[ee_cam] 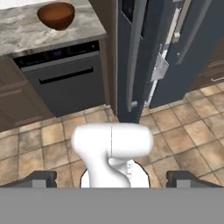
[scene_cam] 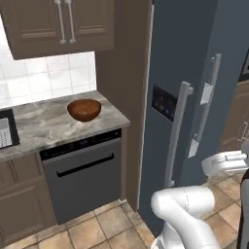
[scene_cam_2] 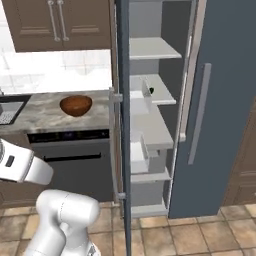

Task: Take the garlic, mushroom, and cucumber from the freezer and place them in the bowl on the counter.

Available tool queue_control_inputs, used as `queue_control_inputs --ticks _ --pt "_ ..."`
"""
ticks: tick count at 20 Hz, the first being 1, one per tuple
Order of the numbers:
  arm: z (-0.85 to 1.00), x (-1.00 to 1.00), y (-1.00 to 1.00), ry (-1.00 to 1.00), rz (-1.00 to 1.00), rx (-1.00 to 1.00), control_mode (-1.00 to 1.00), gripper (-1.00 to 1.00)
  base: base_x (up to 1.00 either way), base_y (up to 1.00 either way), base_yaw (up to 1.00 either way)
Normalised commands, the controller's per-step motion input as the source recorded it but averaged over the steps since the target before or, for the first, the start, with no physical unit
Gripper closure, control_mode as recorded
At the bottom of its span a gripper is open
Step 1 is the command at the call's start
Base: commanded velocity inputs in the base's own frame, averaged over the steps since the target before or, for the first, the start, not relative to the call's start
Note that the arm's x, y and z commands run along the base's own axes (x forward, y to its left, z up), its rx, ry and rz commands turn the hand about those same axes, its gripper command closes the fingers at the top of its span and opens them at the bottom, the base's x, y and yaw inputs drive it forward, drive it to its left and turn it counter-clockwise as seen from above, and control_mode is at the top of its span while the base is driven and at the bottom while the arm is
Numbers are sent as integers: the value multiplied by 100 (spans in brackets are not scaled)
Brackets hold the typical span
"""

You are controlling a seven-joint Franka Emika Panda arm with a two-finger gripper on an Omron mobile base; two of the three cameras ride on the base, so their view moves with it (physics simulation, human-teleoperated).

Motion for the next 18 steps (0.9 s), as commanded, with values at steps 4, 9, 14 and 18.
queue_control_inputs --ticks 4,9,14,18 --pt "0 0 0 0 0 0 100 -100 52 -100 25" --pt "0 0 0 0 0 0 100 -100 29 -100 29" --pt "0 0 0 0 0 0 100 -100 42 -94 26" --pt "0 0 0 0 0 0 100 -100 95 -50 33"
